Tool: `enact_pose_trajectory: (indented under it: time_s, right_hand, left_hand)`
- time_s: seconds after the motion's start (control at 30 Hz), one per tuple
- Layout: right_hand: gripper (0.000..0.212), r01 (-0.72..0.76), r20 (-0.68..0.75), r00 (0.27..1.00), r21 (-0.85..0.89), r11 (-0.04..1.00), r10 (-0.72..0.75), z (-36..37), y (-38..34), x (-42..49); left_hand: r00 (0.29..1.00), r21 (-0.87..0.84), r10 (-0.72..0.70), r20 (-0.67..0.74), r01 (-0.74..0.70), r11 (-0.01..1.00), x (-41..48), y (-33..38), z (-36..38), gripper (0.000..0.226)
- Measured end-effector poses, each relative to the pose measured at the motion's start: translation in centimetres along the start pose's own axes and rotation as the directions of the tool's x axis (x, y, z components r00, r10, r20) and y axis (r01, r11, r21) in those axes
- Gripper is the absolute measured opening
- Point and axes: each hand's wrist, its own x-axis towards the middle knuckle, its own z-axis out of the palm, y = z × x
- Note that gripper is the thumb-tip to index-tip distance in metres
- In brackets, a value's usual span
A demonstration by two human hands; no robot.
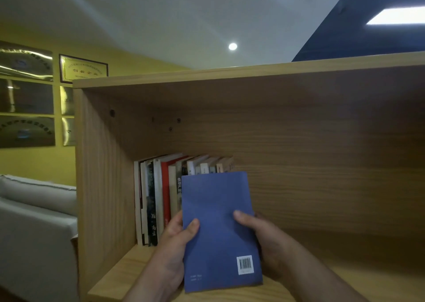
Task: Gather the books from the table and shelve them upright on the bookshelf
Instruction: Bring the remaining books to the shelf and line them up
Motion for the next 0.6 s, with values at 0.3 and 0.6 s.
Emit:
enact_pose_trajectory:
  time_s: [0.3, 0.6]
  right_hand:
    - [0.055, 0.182, -0.206, 0.962, -0.001, 0.983, -0.178, -1.7, -2.5, -3.0]
    - [0.023, 0.194, -0.449, 0.733, -0.582, 0.790, -0.511, -0.1, -1.8, -5.2]
  left_hand:
    - [0.944, 0.460, 0.240, -0.226, -0.114, 0.881, 0.7, -1.3, -0.2, 0.012]
    - [0.949, 0.679, 0.262, -0.178, -0.074, 0.731, 0.1, -1.1, -0.1, 0.061]
